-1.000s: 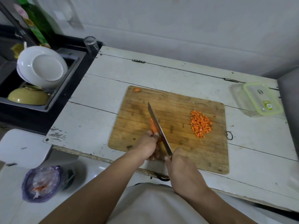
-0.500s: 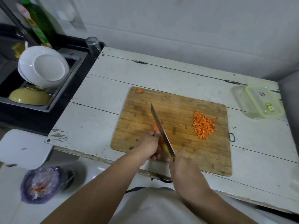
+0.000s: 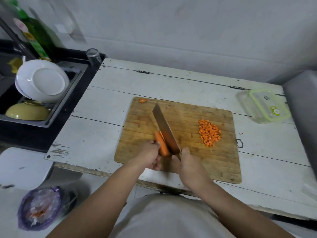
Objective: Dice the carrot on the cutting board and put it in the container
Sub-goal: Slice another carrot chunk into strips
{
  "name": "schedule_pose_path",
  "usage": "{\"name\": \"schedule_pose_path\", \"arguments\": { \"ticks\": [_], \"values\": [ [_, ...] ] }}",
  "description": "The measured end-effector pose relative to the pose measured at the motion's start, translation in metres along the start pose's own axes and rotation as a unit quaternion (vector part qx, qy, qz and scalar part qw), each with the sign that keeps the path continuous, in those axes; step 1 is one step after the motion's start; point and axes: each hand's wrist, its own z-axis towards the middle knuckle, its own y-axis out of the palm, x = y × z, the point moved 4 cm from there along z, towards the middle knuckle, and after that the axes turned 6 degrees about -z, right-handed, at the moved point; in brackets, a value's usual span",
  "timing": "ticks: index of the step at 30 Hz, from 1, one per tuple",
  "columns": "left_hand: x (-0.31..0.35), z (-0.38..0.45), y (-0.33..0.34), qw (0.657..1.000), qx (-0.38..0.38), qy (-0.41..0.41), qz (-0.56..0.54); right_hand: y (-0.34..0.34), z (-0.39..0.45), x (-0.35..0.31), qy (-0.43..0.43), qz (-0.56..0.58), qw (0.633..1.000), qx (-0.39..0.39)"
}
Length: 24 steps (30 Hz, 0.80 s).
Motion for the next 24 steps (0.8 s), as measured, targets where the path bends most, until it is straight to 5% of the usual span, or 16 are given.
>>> {"name": "schedule_pose_path", "arguments": {
  "ticks": [9, 24],
  "values": [
    [0.006, -0.009, -0.006, 0.953, 0.171, 0.147, 0.201, -0.019, -0.008, 0.029, 0.001, 0.028, 1.0, -0.011],
    [0.011, 0.002, 0.006, 0.972, 0.135, 0.118, 0.152, -0.011, -0.023, 0.007, 0.006, -0.062, 0.998, -0.017]
  ]
}}
